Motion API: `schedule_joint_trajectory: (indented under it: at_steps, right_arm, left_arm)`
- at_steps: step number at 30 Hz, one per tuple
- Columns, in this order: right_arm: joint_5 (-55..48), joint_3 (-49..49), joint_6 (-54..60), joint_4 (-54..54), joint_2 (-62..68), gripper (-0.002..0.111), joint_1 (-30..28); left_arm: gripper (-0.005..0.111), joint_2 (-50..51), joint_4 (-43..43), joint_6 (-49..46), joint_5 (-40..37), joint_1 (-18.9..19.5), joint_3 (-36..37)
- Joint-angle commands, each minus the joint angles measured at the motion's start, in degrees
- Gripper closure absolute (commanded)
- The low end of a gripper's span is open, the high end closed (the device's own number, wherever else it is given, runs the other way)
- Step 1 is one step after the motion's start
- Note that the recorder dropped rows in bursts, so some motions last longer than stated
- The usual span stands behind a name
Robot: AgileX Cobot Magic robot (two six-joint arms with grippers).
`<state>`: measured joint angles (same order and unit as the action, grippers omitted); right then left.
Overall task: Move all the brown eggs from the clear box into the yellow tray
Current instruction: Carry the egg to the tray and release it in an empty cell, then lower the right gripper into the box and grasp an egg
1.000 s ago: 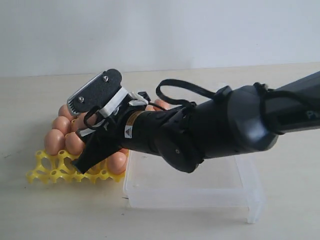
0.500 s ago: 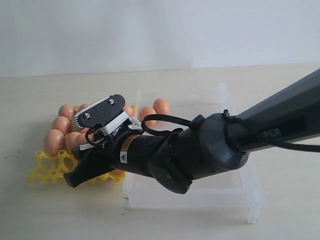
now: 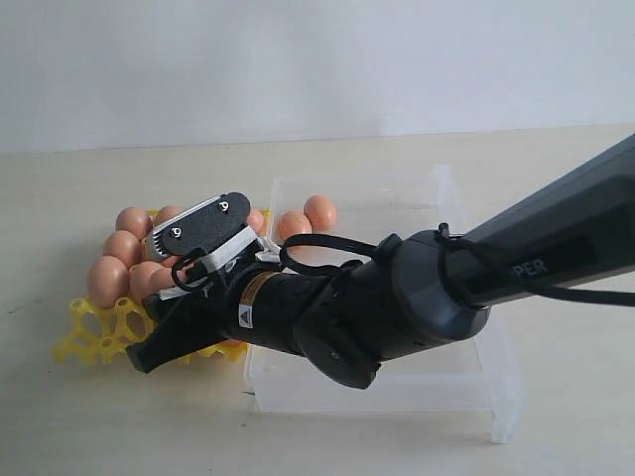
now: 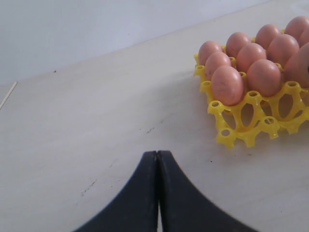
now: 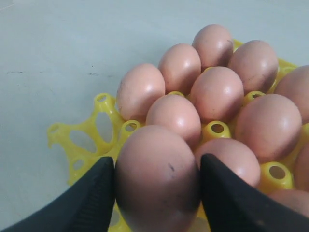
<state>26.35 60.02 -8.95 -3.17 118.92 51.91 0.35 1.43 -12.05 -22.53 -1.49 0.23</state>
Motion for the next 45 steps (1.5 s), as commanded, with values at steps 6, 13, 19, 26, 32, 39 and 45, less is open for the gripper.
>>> schedule_joint_trajectory:
  at_steps: [6, 13, 19, 26, 32, 39, 45]
  right_arm:
    - [1.39, -0.07, -0.09, 0.25, -0.38, 0.047, 0.08]
    - [-6.85, -0.07, 1.98, 0.89, -11.69, 0.047, -0.15]
    - [-19.72, -0.07, 0.60, 14.28, -20.91, 0.047, -4.60]
    - [-46.40, 8.57, -8.34, 7.84, -19.11, 0.047, -13.58]
    - [-61.72, 22.48, -9.34, -5.45, -11.75, 0.047, -17.21]
    - [-73.00, 38.57, -9.50, -8.37, 0.07, 0.047, -17.60]
    - [-82.10, 51.43, -9.50, -7.06, 10.11, 0.047, -17.72]
  left_arm:
    - [0.107, -0.35, 0.00, 0.33, 0.36, -0.34, -0.23]
    - [0.107, -0.35, 0.00, 0.33, 0.36, -0.34, -0.23]
    - [0.107, -0.35, 0.00, 0.33, 0.36, -0.34, -0.23]
    - [0.107, -0.35, 0.00, 0.33, 0.36, -0.34, -0.23]
    - [0.107, -0.35, 0.00, 0.33, 0.36, -0.34, -0.23]
    - [0.107, -0.35, 0.00, 0.33, 0.36, -0.34, -0.23]
    - [0.107, -0.35, 0.00, 0.33, 0.36, -0.34, -0.23]
